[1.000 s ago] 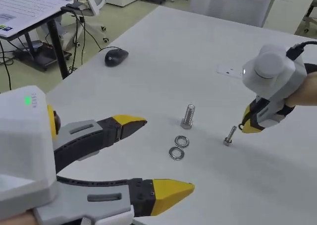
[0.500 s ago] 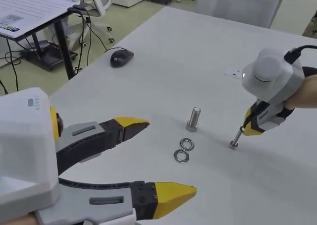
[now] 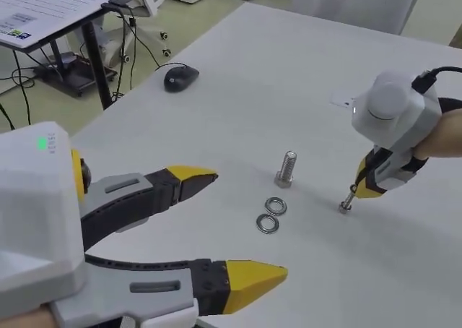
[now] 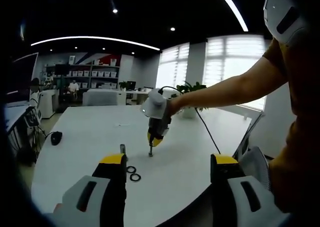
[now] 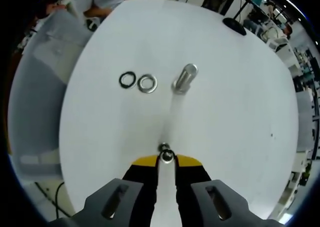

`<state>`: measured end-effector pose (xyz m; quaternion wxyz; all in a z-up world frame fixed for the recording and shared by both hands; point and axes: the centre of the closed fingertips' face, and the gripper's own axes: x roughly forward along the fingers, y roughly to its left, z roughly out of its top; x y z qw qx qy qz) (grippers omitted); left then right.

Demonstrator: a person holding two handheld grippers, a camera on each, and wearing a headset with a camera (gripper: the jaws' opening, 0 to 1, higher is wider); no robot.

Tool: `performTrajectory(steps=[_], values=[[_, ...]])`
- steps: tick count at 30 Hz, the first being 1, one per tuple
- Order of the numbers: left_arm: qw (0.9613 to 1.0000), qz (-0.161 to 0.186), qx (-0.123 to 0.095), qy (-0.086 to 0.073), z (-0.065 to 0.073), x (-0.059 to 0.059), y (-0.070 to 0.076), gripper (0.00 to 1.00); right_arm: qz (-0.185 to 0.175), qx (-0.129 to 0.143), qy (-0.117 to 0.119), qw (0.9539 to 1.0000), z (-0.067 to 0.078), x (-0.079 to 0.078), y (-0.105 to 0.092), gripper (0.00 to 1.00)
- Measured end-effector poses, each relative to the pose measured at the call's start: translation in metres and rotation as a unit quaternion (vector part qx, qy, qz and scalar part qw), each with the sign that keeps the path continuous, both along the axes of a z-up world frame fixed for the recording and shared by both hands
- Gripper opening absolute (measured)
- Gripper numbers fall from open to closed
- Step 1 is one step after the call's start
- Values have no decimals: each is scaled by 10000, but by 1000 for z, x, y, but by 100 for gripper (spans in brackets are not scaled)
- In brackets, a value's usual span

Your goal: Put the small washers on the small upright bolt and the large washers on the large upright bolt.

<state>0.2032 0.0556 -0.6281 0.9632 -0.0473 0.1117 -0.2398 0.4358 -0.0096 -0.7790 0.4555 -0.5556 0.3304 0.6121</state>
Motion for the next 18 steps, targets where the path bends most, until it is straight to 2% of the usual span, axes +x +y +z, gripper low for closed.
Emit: performTrajectory(steps=[18], values=[[9999,87,-18,90,-6,1,4,68,-29,-52,124,9999,-25,-2,-2,13]])
